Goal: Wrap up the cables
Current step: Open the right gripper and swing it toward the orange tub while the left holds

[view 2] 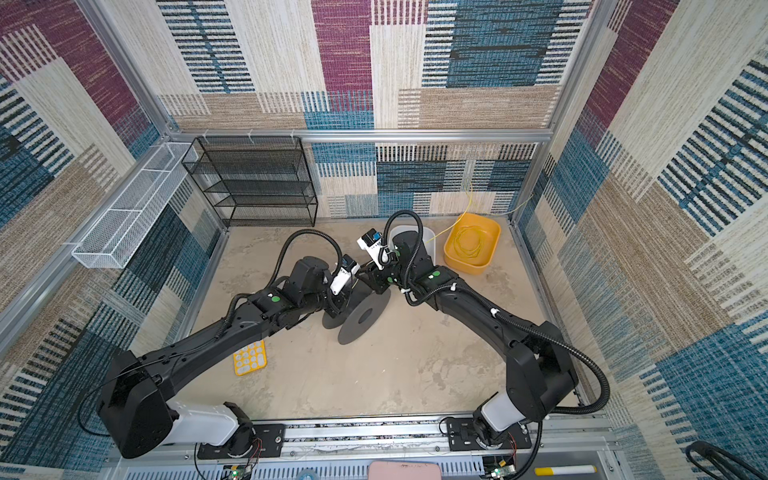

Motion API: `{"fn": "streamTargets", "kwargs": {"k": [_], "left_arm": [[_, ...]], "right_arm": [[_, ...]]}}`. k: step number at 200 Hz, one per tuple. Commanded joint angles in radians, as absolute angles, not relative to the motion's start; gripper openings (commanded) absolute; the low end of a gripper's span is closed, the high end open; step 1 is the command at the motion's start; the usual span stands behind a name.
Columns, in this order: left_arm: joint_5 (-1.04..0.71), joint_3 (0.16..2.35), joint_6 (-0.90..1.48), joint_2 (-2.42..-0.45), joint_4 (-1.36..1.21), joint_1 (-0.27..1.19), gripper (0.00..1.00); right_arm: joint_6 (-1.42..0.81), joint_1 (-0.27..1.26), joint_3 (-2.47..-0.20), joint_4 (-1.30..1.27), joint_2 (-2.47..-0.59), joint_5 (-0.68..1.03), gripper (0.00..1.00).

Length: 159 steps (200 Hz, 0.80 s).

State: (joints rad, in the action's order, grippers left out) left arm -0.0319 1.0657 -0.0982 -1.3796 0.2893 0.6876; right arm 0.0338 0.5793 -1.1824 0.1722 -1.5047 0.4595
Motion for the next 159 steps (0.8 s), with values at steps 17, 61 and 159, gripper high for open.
{"fn": "streamTargets", "kwargs": {"k": [17, 61, 159], "left_arm": [[0.025, 1.101, -0.025, -1.340, 0.320, 0.686, 0.00], [0.047, 1.155, 0.021, -1.296, 0.389, 0.674, 0.00], [-0.048, 1.299, 0.039, -1.215, 0.447, 0.600, 0.00]], "right_arm": [[-0.038, 0.578, -1.207, 0.125, -1.439, 0.438, 0.50], [-0.098, 0.578, -1.235, 0.169, -1.345, 0.418, 0.67], [-0.088, 0.579, -1.279, 0.281, -1.104, -0.215, 0.73]]}}
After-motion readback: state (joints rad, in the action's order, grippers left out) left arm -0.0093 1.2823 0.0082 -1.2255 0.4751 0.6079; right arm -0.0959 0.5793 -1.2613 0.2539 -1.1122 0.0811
